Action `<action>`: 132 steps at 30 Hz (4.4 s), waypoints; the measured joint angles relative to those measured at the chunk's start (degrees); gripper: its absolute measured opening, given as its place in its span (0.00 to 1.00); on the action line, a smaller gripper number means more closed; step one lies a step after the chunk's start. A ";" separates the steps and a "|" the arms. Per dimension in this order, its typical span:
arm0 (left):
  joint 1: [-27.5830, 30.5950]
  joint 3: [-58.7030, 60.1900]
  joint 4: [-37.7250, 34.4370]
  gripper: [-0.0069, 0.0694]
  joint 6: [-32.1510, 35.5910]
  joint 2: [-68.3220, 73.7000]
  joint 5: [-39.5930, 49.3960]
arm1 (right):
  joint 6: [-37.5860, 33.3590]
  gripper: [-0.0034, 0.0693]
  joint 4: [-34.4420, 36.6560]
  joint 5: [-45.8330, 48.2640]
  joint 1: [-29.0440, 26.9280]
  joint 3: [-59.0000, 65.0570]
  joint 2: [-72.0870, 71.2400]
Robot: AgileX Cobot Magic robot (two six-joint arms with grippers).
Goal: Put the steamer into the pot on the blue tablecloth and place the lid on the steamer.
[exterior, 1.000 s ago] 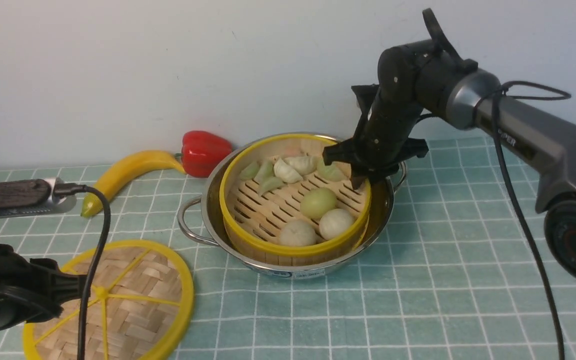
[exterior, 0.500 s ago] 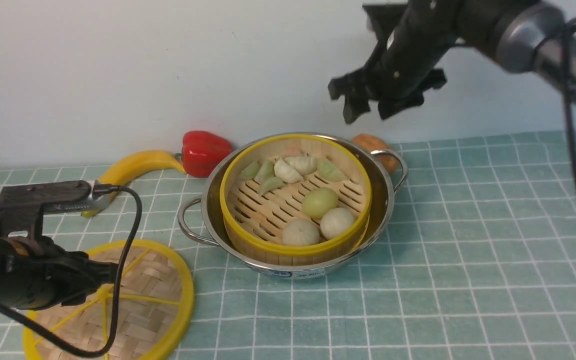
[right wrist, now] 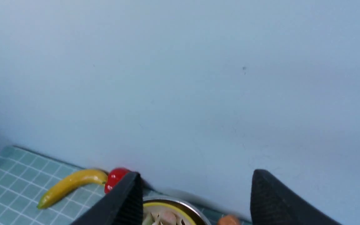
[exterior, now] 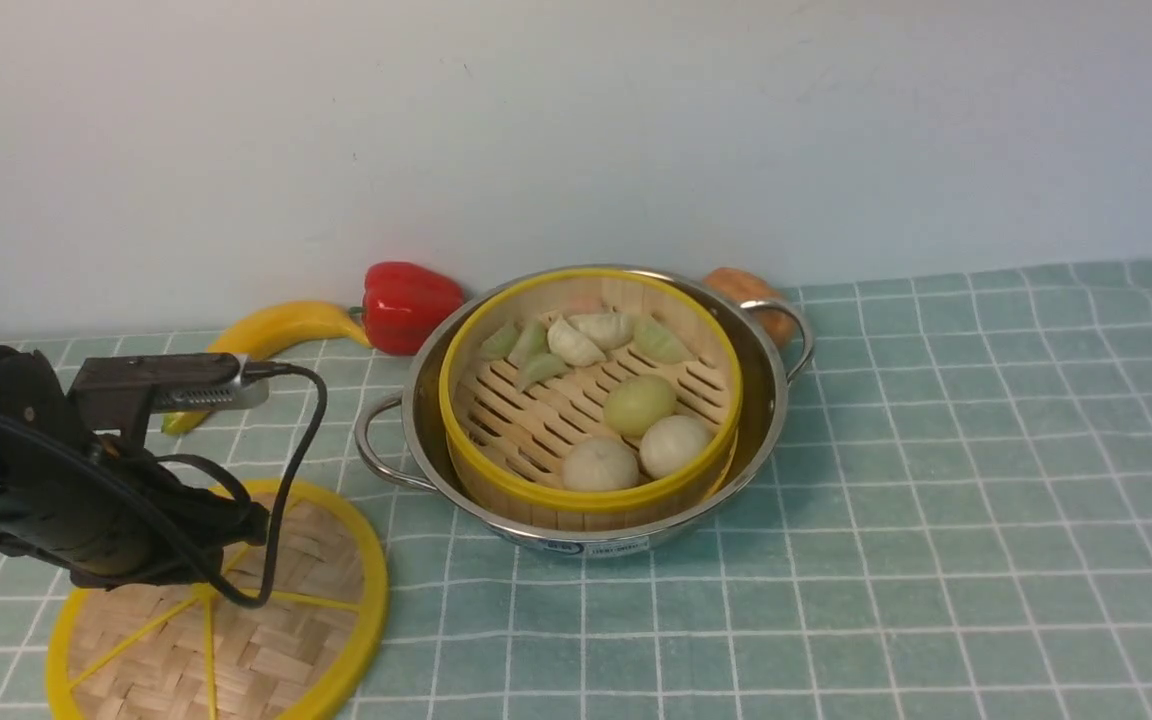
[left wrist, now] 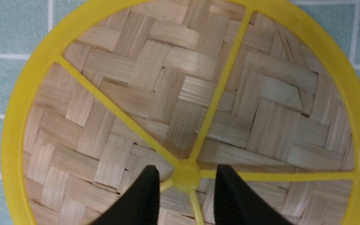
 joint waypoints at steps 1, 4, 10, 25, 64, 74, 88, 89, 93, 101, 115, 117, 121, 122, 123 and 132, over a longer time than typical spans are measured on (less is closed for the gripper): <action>0.00 0.00 0.00 0.41 0.00 0.18 0.22 | -0.12 0.67 0.00 0.00 0.00 0.00 -1.29; 0.00 -0.11 0.00 0.41 0.00 1.44 0.71 | -0.31 0.67 0.00 0.00 0.00 0.00 -3.93; 0.00 -0.95 0.00 0.32 0.00 4.20 1.74 | -1.21 0.66 -0.75 0.02 0.00 2.62 -7.35; -0.17 -30.49 11.59 0.23 0.30 -2.37 33.33 | 1.14 0.57 -11.92 0.42 0.00 23.23 -14.39; -31.40 -72.19 10.42 0.23 2.58 36.30 36.85 | 4.22 0.55 -8.97 0.44 0.00 25.47 -21.64; -31.40 -72.45 10.93 0.23 2.58 37.17 36.06 | 4.22 0.55 -8.91 0.44 0.00 25.47 -21.64; -31.40 -72.45 10.85 0.23 2.58 37.29 35.76 | 4.22 0.55 -8.86 0.44 0.00 25.47 -21.64; -31.40 -72.45 10.79 0.23 2.58 37.29 35.76 | 4.22 0.55 -8.91 0.44 0.00 25.47 -21.64; -31.40 -72.45 10.44 0.27 2.84 37.29 35.70 | 4.22 0.55 -8.91 0.44 0.00 25.47 -21.64; -31.40 -76.24 12.64 0.67 4.13 37.42 36.28 | 3.35 0.55 -9.88 0.44 0.00 25.47 -21.64; -31.40 -89.18 14.93 0.16 1.71 14.29 36.64 | 6.16 0.13 -27.91 -0.88 0.00 48.95 -41.62; -31.40 -89.18 14.64 0.09 1.98 11.34 36.64 | 8.88 0.08 -30.84 -2.85 0.00 56.08 -47.75; -31.40 -89.24 13.07 0.06 2.16 7.06 36.69 | 13.96 0.03 -35.64 -7.87 0.00 70.65 -60.13; -31.40 -89.24 11.99 0.06 2.67 5.50 36.69 | 15.06 0.03 -36.67 -9.23 0.00 74.77 -63.46; -31.40 -89.24 11.65 0.06 2.86 5.14 36.69 | 15.19 0.03 -36.83 -9.43 0.00 75.43 -63.99; -33.32 -74.30 6.46 0.06 6.64 -4.01 36.69 | 16.52 0.03 -38.11 -12.14 0.00 93.03 -77.04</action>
